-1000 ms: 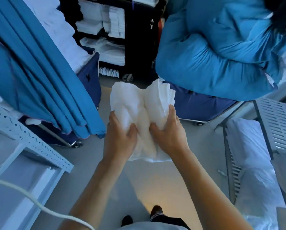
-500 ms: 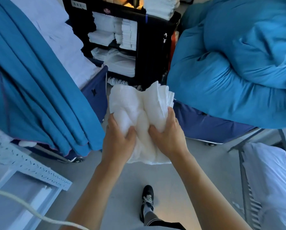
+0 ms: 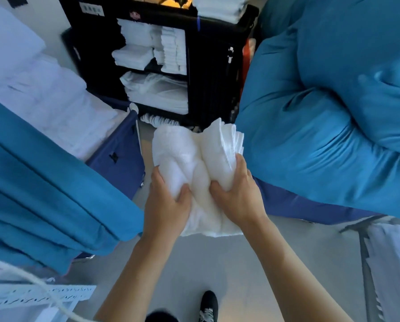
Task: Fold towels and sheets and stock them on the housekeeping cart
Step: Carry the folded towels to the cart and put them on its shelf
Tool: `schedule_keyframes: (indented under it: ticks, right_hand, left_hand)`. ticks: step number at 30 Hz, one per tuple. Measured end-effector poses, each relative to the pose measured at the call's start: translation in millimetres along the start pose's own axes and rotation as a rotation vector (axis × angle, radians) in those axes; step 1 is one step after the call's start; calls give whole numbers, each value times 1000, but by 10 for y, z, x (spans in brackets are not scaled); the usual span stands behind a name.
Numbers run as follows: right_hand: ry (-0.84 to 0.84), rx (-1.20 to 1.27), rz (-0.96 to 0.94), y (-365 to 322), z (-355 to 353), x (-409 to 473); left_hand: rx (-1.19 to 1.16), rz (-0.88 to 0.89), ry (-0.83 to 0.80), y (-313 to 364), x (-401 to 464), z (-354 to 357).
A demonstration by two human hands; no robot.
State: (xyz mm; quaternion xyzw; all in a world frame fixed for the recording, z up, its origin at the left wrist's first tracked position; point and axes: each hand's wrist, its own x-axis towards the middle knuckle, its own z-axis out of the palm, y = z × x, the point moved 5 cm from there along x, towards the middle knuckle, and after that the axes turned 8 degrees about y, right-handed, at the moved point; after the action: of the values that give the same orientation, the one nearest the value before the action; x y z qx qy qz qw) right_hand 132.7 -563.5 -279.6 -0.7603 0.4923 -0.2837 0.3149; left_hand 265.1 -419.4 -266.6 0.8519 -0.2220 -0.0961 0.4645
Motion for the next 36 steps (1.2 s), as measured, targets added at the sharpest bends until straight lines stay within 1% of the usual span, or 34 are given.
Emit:
schedule_keyframes:
  ticks: [4,11,15,19,23,29,36]
  right_hand:
    - [-43,-9,-1,-43,107,391]
    - [-36,-27,2,-188,432,1079]
    - [-21,-32,24,-325,691,1503]
    - [0,-59,48,-555,1000,1996]
    - [0,-63,70,-833,1322,2435]
    - [-26,-80,62,-1253,1860,2913]
    - [-32,-66,-18,-1766,2285,3397]
  left_hand:
    - [-4,-5,3,90,343,150]
    - [-44,0,0,129,1115,374]
    - [-63,-1,-17,100,1685,489]
    - [-65,46,-37,114,2392,554]
    - [-97,61,-48,93,3014,532]
    - [-98,19,-40,-110,3834,423]
    - [-145,19,20,-147,4542,192]
